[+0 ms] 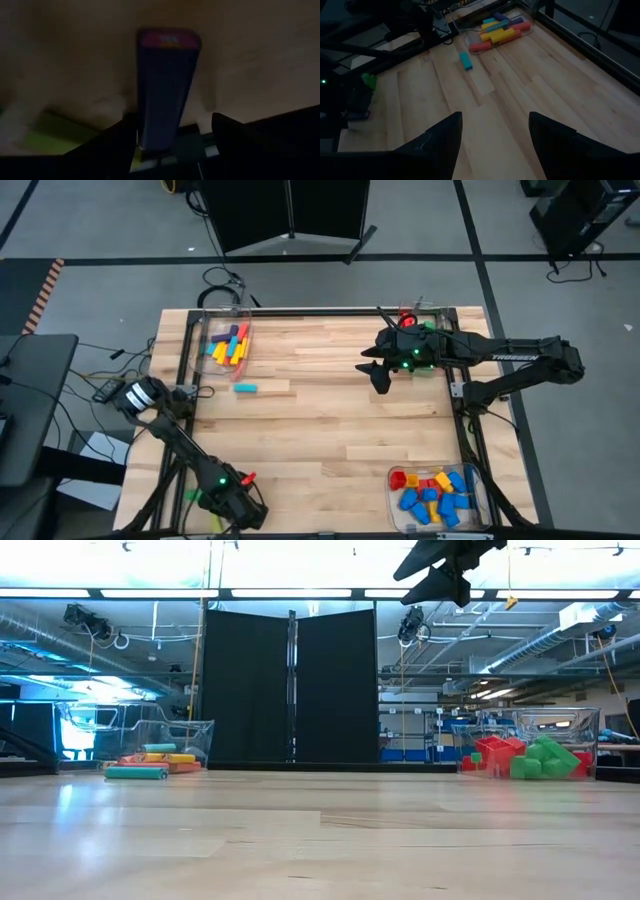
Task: Sort blocks by size
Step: Put the purple block into the top left transparent bin
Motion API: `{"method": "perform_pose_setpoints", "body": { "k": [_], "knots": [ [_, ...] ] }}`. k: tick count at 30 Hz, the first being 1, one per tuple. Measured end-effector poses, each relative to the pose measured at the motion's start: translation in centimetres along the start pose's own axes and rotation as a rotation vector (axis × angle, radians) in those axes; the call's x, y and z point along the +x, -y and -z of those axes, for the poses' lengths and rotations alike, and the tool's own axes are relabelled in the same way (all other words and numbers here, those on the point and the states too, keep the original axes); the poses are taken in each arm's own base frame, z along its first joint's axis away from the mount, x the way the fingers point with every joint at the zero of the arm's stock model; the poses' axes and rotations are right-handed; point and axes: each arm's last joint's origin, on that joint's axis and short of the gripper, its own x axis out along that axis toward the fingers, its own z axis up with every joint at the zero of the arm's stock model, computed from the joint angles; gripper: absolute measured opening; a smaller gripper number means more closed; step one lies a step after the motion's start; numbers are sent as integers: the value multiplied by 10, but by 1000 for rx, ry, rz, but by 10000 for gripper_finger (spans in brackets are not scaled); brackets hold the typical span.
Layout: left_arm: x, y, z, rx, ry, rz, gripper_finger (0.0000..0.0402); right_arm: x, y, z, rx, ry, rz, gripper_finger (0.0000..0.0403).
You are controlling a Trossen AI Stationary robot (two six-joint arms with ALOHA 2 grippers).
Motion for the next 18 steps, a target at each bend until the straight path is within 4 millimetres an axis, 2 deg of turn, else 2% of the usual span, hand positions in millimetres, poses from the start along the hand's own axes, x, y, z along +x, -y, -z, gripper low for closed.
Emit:
{"method": "perform_pose_setpoints", "body": {
  "k": [5, 13, 18],
  "knots": [
    [6, -1, -2, -4, -13, -40, 231, 0, 0, 0, 0, 0, 0, 240],
    [6, -6, -4, -14, 14, -87, 102, 0, 0, 0, 0, 0, 0, 239],
    [6, -7, -5, -18, 24, -95, 100, 0, 0, 0, -4, 1, 0, 240]
  ]
}}
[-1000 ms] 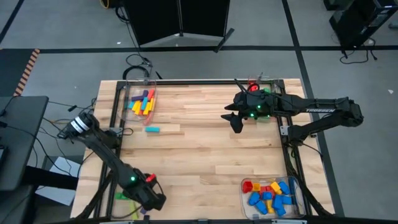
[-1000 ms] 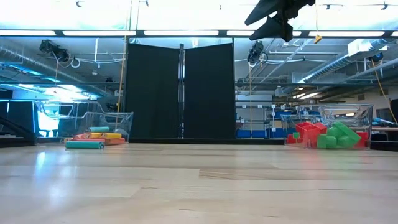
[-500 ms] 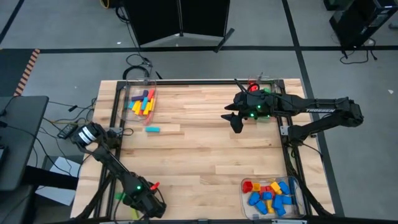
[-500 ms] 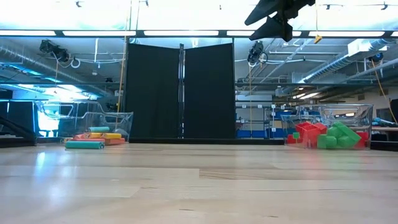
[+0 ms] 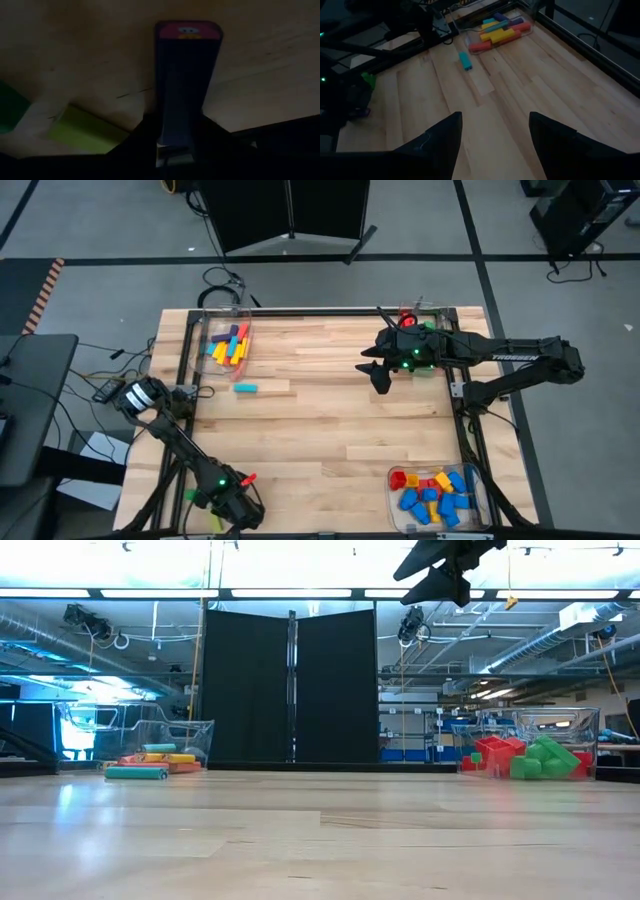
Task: Sort blocks by size
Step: Put the purple block into the top left transparent bin
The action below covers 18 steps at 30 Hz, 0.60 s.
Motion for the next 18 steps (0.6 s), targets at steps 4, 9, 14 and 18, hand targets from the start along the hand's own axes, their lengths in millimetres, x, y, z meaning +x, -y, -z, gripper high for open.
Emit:
{"method": "perform_pose_setpoints", "body": {
  "k": [4, 9, 14, 18],
  "knots": [
    [-4, -1, 1, -4, 40, 30, 100, 0, 0, 0, -15, 0, 1, 241],
    [-18, -5, -1, -22, 132, 73, 100, 0, 0, 0, -15, 1, 4, 239],
    [-48, -15, -10, -48, 358, 154, 100, 0, 0, 0, -15, 4, 2, 241],
    [-86, -23, -21, -45, 444, 186, 100, 0, -1, -2, -11, 19, -4, 240]
  ]
}}
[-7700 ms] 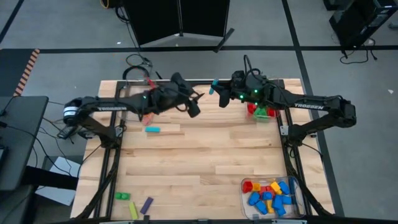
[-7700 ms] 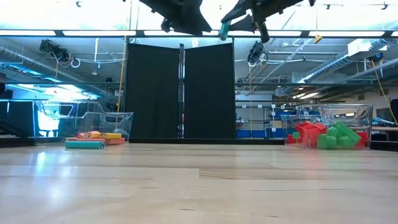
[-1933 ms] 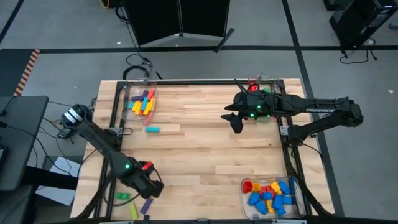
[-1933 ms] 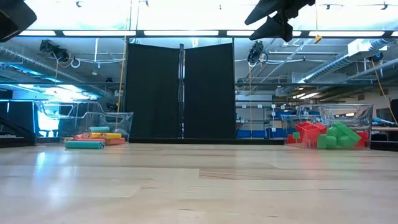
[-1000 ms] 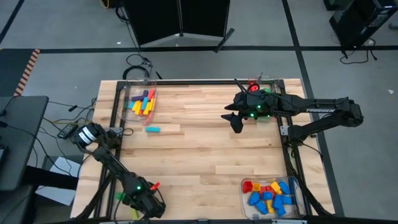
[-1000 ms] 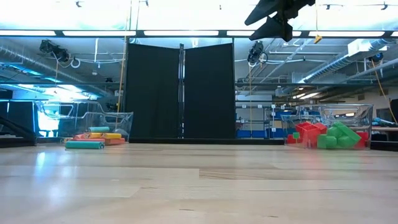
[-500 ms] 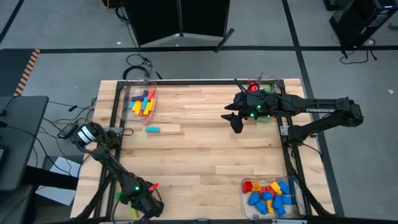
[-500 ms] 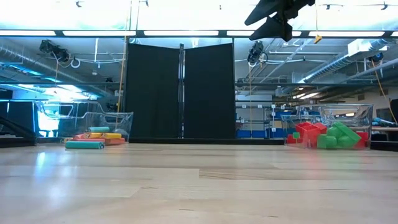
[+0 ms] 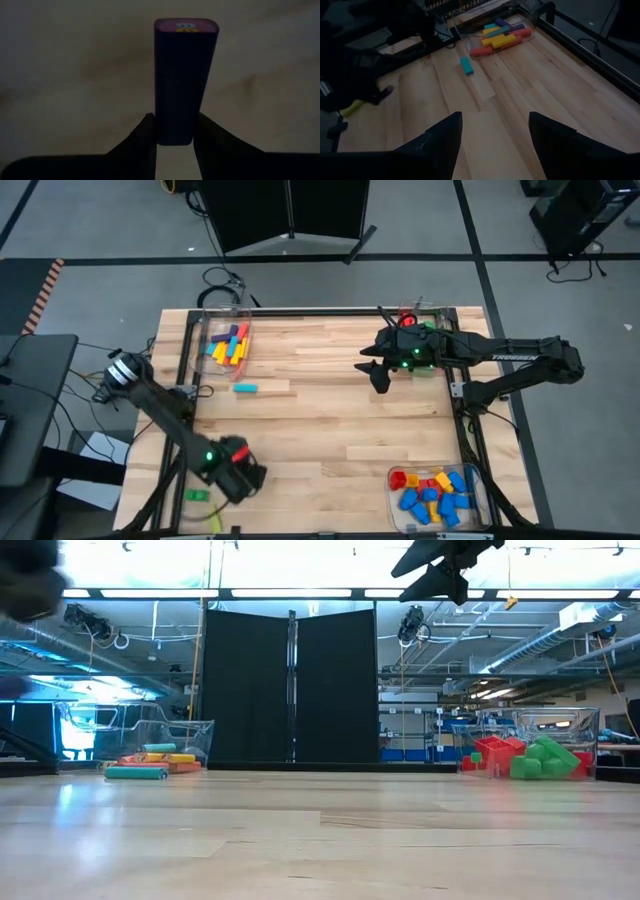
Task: Sort blocks by size
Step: Put the purple block into the top left transparent bin
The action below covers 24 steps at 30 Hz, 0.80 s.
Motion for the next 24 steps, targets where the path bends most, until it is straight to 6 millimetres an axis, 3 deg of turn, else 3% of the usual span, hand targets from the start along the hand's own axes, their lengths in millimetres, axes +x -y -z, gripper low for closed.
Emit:
{"method": "perform_pose_setpoints", "body": {
  "k": [8, 16, 24],
  "knots": [
    [-57, -14, -82, 73, 163, -28, 100, 0, -1, -3, 6, 26, -11, 241],
    [-110, -52, -170, 66, 330, 11, 100, -1, -4, -10, 15, 100, -40, 239],
    [-131, -96, -237, 51, 395, -83, 100, -1, -4, -14, 21, 139, -47, 242]
  ]
}}
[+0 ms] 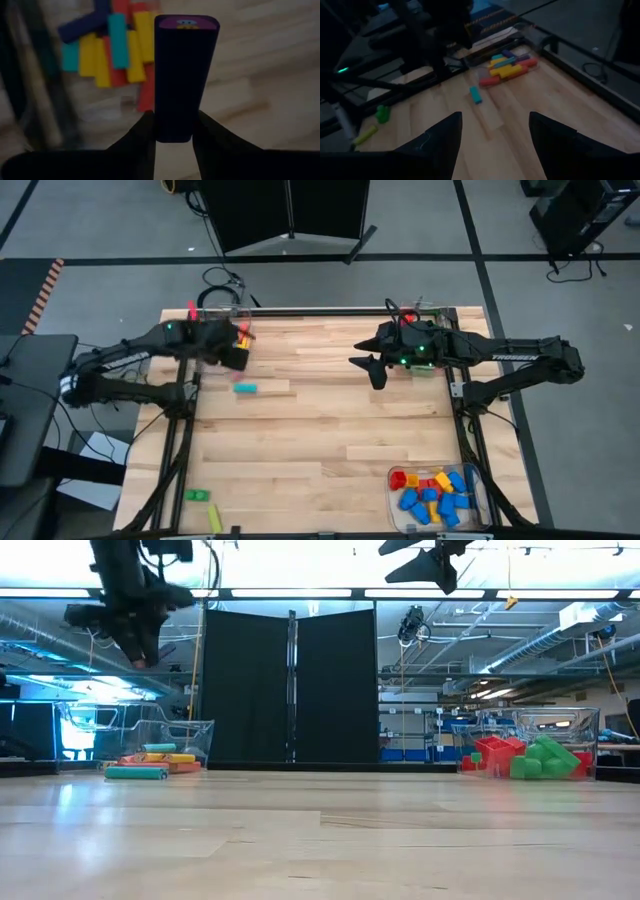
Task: Sort blocks by size
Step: Put the purple block into the top left transparent bin
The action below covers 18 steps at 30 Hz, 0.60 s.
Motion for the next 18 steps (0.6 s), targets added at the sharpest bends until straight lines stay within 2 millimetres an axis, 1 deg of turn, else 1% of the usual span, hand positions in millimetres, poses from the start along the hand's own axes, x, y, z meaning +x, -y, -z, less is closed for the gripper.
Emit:
{"method": "perform_pose_setpoints", "body": {
  "k": [6, 10, 14, 18],
  "knots": [
    [28, -22, -36, 45, -87, -111, 100, 0, 1, -3, 4, 54, 68, 239],
    [56, -29, -58, 105, -171, -110, 100, 0, 1, -6, 8, 84, 81, 241],
    [84, -37, -73, 132, -250, -130, 100, 0, 1, -6, 8, 87, 81, 240],
    [110, -47, -83, 136, -340, -161, 100, 0, 1, -6, 9, 88, 83, 239]
  ]
}}
